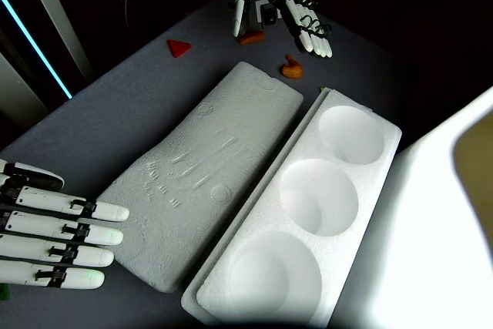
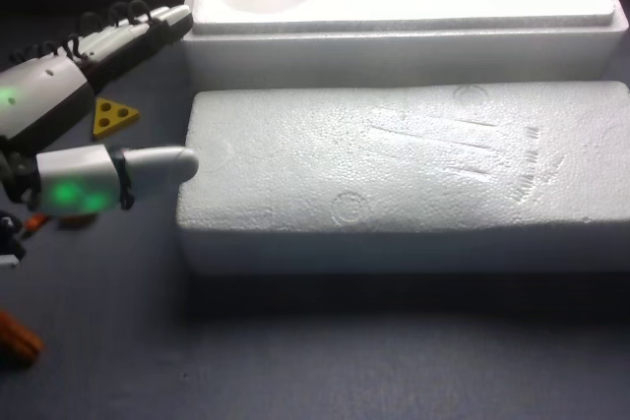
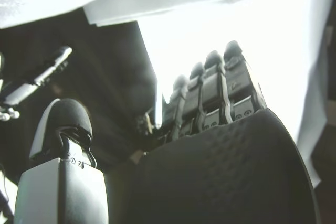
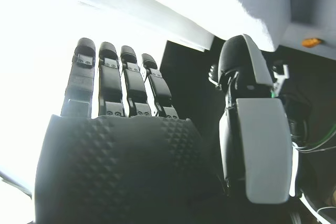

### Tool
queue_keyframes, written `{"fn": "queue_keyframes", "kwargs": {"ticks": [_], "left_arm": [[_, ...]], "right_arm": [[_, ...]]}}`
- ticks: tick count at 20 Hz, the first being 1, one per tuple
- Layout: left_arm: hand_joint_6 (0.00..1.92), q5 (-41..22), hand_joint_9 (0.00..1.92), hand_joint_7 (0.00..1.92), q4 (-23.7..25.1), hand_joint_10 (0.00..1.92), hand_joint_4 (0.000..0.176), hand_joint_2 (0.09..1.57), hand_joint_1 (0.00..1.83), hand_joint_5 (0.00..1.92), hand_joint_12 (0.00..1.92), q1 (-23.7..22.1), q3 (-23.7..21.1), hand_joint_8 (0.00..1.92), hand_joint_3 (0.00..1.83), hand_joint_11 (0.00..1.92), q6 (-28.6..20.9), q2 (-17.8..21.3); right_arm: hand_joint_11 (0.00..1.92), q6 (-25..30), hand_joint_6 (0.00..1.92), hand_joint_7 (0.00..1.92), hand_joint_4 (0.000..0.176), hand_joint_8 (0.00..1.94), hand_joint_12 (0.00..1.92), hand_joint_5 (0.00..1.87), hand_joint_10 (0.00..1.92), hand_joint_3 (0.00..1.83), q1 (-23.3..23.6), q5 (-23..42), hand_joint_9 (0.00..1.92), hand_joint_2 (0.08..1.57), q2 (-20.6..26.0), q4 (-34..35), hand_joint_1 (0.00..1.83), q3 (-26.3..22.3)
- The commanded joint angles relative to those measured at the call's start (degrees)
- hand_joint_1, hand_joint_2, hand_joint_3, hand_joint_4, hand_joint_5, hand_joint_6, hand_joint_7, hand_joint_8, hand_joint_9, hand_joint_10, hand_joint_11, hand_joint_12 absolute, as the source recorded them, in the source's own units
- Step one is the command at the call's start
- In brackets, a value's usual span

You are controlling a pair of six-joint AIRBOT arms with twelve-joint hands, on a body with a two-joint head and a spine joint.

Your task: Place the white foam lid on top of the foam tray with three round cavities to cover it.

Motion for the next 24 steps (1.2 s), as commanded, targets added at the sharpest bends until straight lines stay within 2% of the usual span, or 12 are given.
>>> {"fn": "queue_keyframes", "kwargs": {"ticks": [1, 2, 4, 6, 7, 8, 9, 11, 13, 14, 16, 24], "left_arm": [[0.00, -7.5, 0.00, 0.00, -1.5, 0.00, 0.033, 1.10, 0.44, 0.00, 0.00, 0.2, -0.2, 0.00, 0.00, 0.00, -0.2, 0.5], [0.00, -7.7, 0.00, 0.00, -2.2, 0.00, 0.019, 1.08, 0.42, 0.00, 0.00, 1.0, -0.5, 0.00, 0.00, 0.00, -0.2, 0.5], [0.00, -8.2, 0.00, 0.00, -3.6, 0.00, 0.011, 1.07, 0.43, 0.00, 0.00, 2.7, -1.1, 0.00, 0.00, 0.00, -0.2, 0.6], [0.00, -8.6, 0.00, 0.00, -5.1, 0.00, 0.017, 1.06, 0.42, 0.00, 0.00, 4.5, -1.7, 0.00, 0.00, 0.00, 0.1, 0.7], [0.00, -8.8, 0.00, 0.00, -5.6, 0.00, 0.013, 1.04, 0.42, 0.00, 0.00, 5.1, -1.8, 0.00, 0.00, 0.00, 0.0, 0.7], [0.00, -9.1, 0.00, 0.00, -6.4, 0.00, 0.009, 1.04, 0.42, 0.00, 0.00, 6.1, -2.1, 0.00, 0.00, 0.00, 0.0, 0.7], [0.00, -9.2, 0.00, 0.00, -7.1, 0.00, 0.002, 1.03, 0.43, 0.00, 0.00, 7.0, -2.3, 0.00, 0.00, 0.00, 0.0, 0.7], [0.00, -9.2, 0.00, 0.00, -8.0, 0.00, 0.016, 1.01, 0.44, 0.00, 0.00, 8.2, -2.5, 0.00, 0.00, 0.00, 0.0, 0.5], [0.00, -8.9, 0.00, 0.00, -8.6, 0.00, 0.019, 1.00, 0.43, 0.00, 0.00, 8.9, -2.5, 0.00, 0.00, 0.00, 0.0, 0.1], [0.00, -8.5, 0.00, 0.00, -9.0, 0.00, 0.013, 0.99, 0.42, 0.00, 0.00, 9.4, -2.4, 0.00, 0.00, 0.00, 0.0, -0.3], [0.00, -7.9, 0.00, 0.00, -9.3, 0.00, 0.000, 0.99, 0.40, 0.00, 0.00, 9.7, -2.1, 0.00, 0.00, 0.00, 0.0, -0.7], [0.00, -4.1, 0.00, 0.00, -10.4, 0.00, 0.000, 0.98, 0.41, 0.00, 0.00, 9.6, -0.2, 0.00, 0.00, 0.00, 0.6, -2.2]], "right_arm": [[0.00, -0.2, 0.00, 0.00, 0.000, 0.00, 0.00, 0.00, 0.00, 0.00, 0.0, 7.4, 0.00, 1.16, 0.6, 0.8, 0.64, -0.2], [0.00, -0.2, 0.00, 0.00, 0.000, 0.00, 0.00, 0.00, 0.00, 0.00, -0.5, 7.6, 0.00, 1.15, 0.7, 1.4, 0.61, -0.3], [0.00, -0.2, 0.00, 0.00, 0.000, 0.00, 0.00, 0.00, 0.00, 0.00, -1.7, 8.2, 0.00, 1.13, 0.8, 2.5, 0.60, -0.5], [0.03, -0.2, 0.00, 0.00, 0.000, 0.00, 0.02, 0.00, 0.00, 0.00, -2.8, 8.6, 0.00, 1.13, 0.8, 3.5, 0.59, -0.6], [0.01, -0.2, 0.00, 0.00, 0.000, 0.00, 0.30, 0.00, 0.00, 0.00, -3.1, 8.6, 0.00, 1.13, 0.8, 3.7, 0.59, -0.6], [0.00, -0.2, 0.00, 0.00, 0.000, 0.00, 0.48, 0.00, 0.00, 0.00, -3.7, 8.7, 0.00, 1.13, 0.8, 4.1, 0.60, -0.6], [0.00, -0.2, 0.00, 0.00, 0.000, 0.00, 0.51, 0.00, 0.00, 0.00, -4.1, 8.7, 0.00, 1.13, 0.7, 4.4, 0.61, -0.7], [0.00, -0.2, 0.00, 0.00, 0.000, 0.00, 0.36, 0.00, 0.00, 0.00, -4.5, 8.8, 0.00, 1.11, 0.6, 4.9, 0.58, -0.7], [0.00, -0.2, 0.00, 0.00, 0.000, 0.00, 0.04, 0.00, 0.00, 0.00, -4.8, 8.9, 0.00, 1.11, 0.5, 5.3, 0.62, -0.7], [0.00, -0.2, 0.00, 0.00, 0.000, 0.00, 0.01, 0.00, 0.00, 0.00, -5.0, 8.9, 0.00, 1.12, 0.3, 5.5, 0.61, -0.7], [0.00, -0.2, 0.00, 0.00, 0.000, 0.00, 0.00, 0.00, 0.00, 0.00, -5.5, 8.8, 0.00, 1.12, 0.0, 6.1, 0.59, -0.5], [0.00, -0.2, 0.00, 0.00, 0.000, 0.00, 0.00, 0.00, 0.00, 0.00, -6.6, 6.4, 0.00, 1.11, -1.8, 8.3, 0.59, 1.4]]}}
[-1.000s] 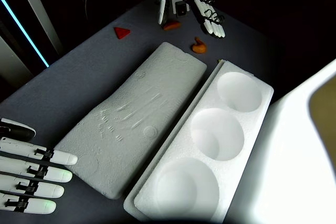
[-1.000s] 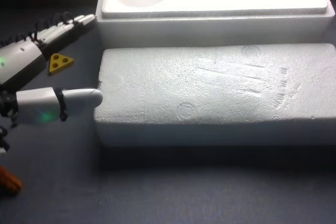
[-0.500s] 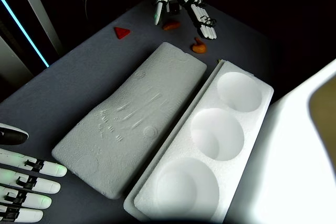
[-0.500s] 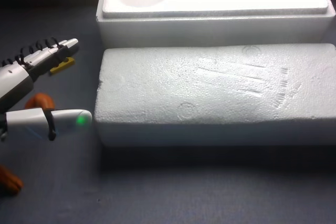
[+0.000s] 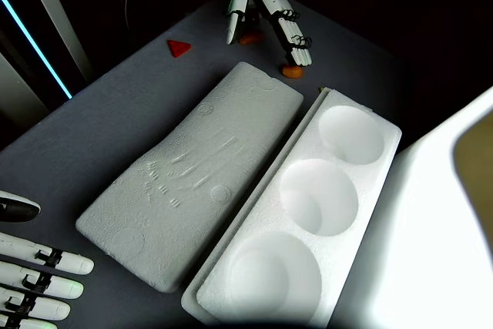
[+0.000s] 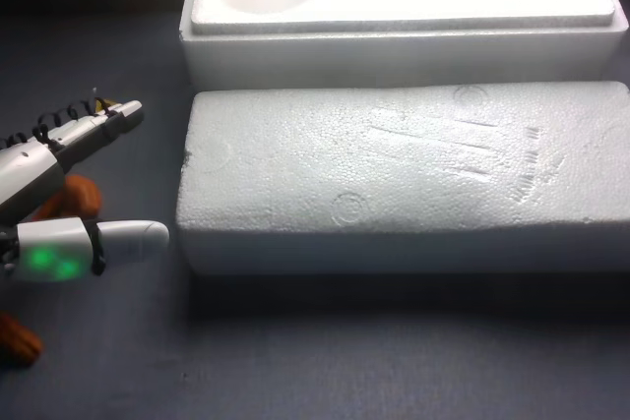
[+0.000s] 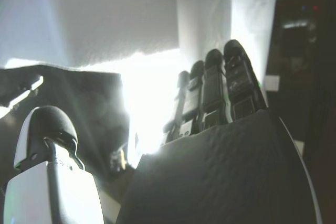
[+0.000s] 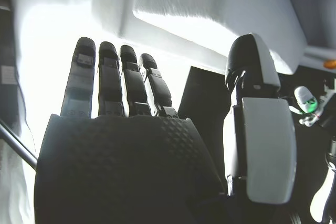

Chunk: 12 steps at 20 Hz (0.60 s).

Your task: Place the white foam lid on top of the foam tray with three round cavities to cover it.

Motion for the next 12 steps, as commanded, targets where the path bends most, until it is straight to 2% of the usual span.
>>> {"fn": "queue_keyframes", "kwargs": {"ticks": [1, 7, 12], "left_arm": [[0.00, -5.2, 0.00, 0.00, -0.1, 0.00, 0.000, 0.99, 0.41, 0.00, 0.00, -0.6, 0.5, 0.00, 0.00, 0.00, 0.4, -0.5], [0.00, -1.1, 0.00, 0.00, 1.0, 0.00, 0.000, 0.99, 0.39, 0.00, 0.00, -1.6, 1.1, 0.00, 0.00, 0.00, 2.1, -0.6], [0.00, 5.0, 0.00, 0.00, 3.3, 0.00, 0.000, 0.98, 0.40, 0.00, 0.00, -3.5, 1.7, 0.00, 0.00, 0.00, 2.5, -0.5]], "right_arm": [[0.01, -0.1, 0.00, 0.00, 0.000, 0.00, 0.01, 0.00, 0.00, 0.00, 0.2, 5.3, 0.00, 1.11, 0.3, 0.7, 0.58, 0.5], [0.00, -0.8, 0.00, 0.00, 0.000, 0.00, 0.00, 0.00, 0.00, 0.00, 0.2, 2.9, 0.00, 1.12, -0.2, 1.2, 0.61, 1.2], [0.00, -1.3, 0.00, 0.00, 0.000, 0.00, 0.00, 0.00, 0.00, 0.00, 0.7, 0.4, 0.00, 1.12, -0.4, 1.2, 0.59, 1.5]]}}
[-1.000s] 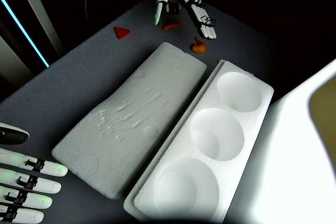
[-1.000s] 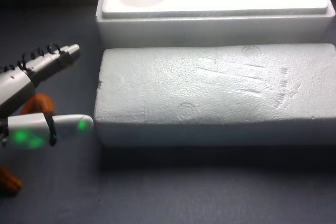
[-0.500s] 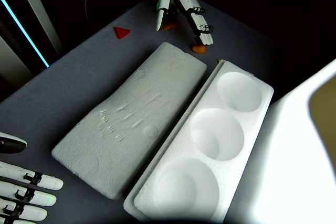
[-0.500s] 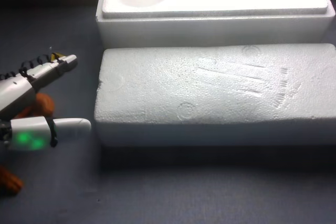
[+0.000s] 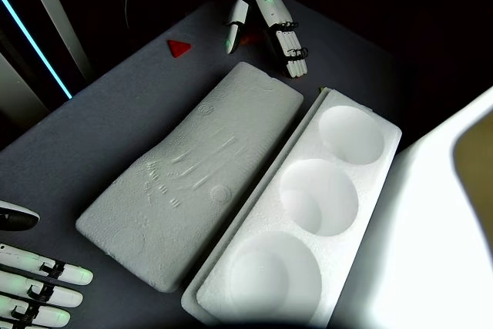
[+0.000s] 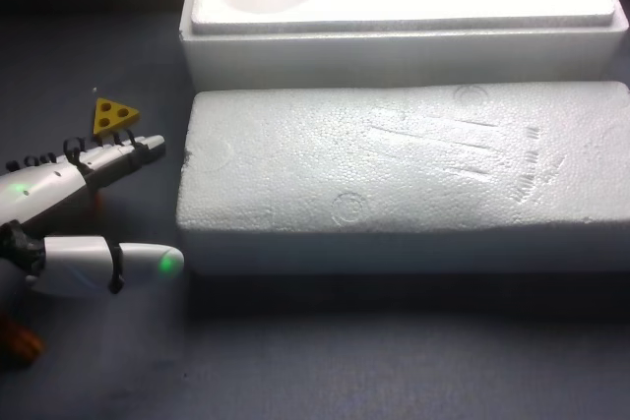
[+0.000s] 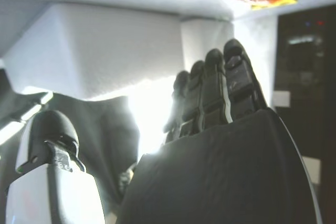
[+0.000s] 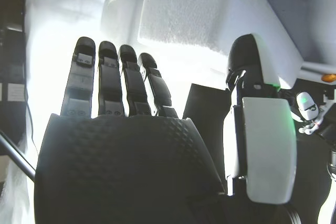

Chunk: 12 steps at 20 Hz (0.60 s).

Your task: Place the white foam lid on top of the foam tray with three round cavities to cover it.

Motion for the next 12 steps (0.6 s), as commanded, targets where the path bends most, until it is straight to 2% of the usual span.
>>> {"fn": "queue_keyframes", "kwargs": {"ticks": [1, 5, 12], "left_arm": [[0.00, -4.4, 0.00, 0.00, 0.4, 0.00, 0.000, 0.98, 0.39, 0.00, 0.00, -0.9, 0.5, 0.00, 0.00, 0.00, -0.2, 0.4], [0.00, -0.5, 0.00, 0.00, 2.8, 0.00, 0.000, 0.97, 0.38, 0.00, 0.00, -2.6, 1.1, 0.00, 0.00, 0.00, -0.1, 0.3], [0.00, 1.8, 0.00, 0.00, 3.0, 0.00, 0.000, 0.98, 0.43, 0.01, 0.00, -3.3, 2.1, 0.00, 0.00, 0.00, 0.9, -0.5]], "right_arm": [[0.00, -0.2, 0.00, 0.00, 0.000, 0.00, 0.00, 0.00, 0.00, 0.00, 0.7, 5.3, 0.00, 1.11, 0.5, 0.5, 0.59, 0.4], [0.00, -0.2, 0.00, 0.00, 0.000, 0.00, 0.00, 0.00, 0.00, 0.00, 1.0, 4.0, 0.00, 1.11, 0.3, 0.1, 0.58, 0.7], [0.00, -0.2, 0.00, 0.00, 0.000, 0.00, 0.00, 0.00, 0.00, 0.00, 2.8, 2.0, 0.00, 1.10, -1.6, -0.1, 0.54, 2.3]]}}
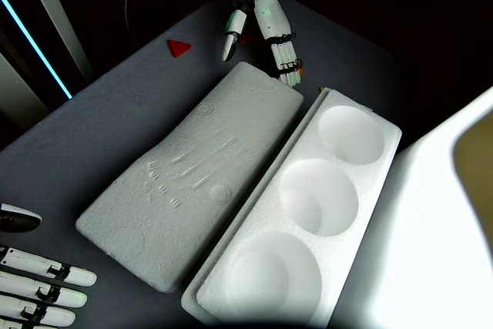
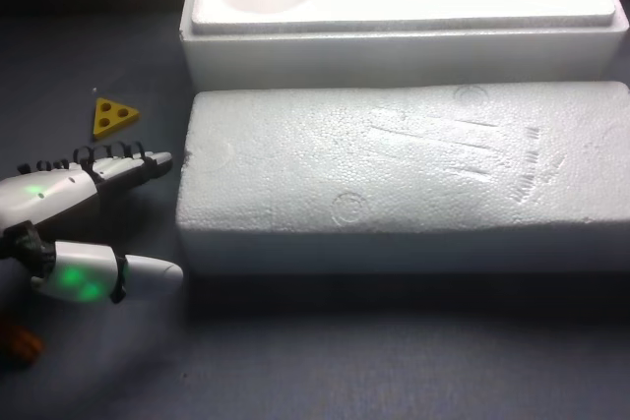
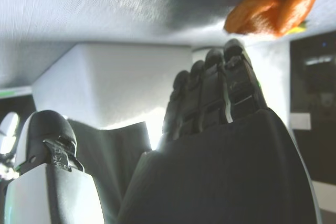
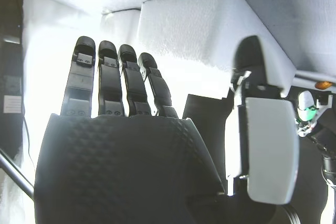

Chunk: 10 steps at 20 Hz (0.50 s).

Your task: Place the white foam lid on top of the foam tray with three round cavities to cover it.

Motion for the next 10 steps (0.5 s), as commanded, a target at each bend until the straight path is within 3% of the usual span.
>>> {"fn": "queue_keyframes", "kwargs": {"ticks": [1, 10], "left_arm": [[0.00, -5.8, 0.00, 0.00, -0.5, 0.00, 0.000, 0.98, 0.43, 0.01, 0.00, -0.6, 0.2, 0.00, 0.00, 0.00, 0.2, -0.1], [0.00, -5.6, 0.00, 0.00, -1.0, 0.00, 0.000, 0.98, 0.40, 0.00, 0.00, -0.9, 1.2, 0.00, 0.00, 0.00, 0.2, -0.9]], "right_arm": [[0.00, 0.0, 0.00, 0.00, 0.000, 0.00, 0.00, 0.00, 0.00, 0.00, 0.8, 5.3, 0.00, 1.10, 0.2, 0.4, 0.54, 0.6], [0.00, -0.4, 0.00, 0.00, 0.000, 0.00, 0.00, 0.00, 0.00, 0.01, 1.9, 3.6, 0.00, 1.13, -2.7, 3.5, 0.58, 3.5]]}}
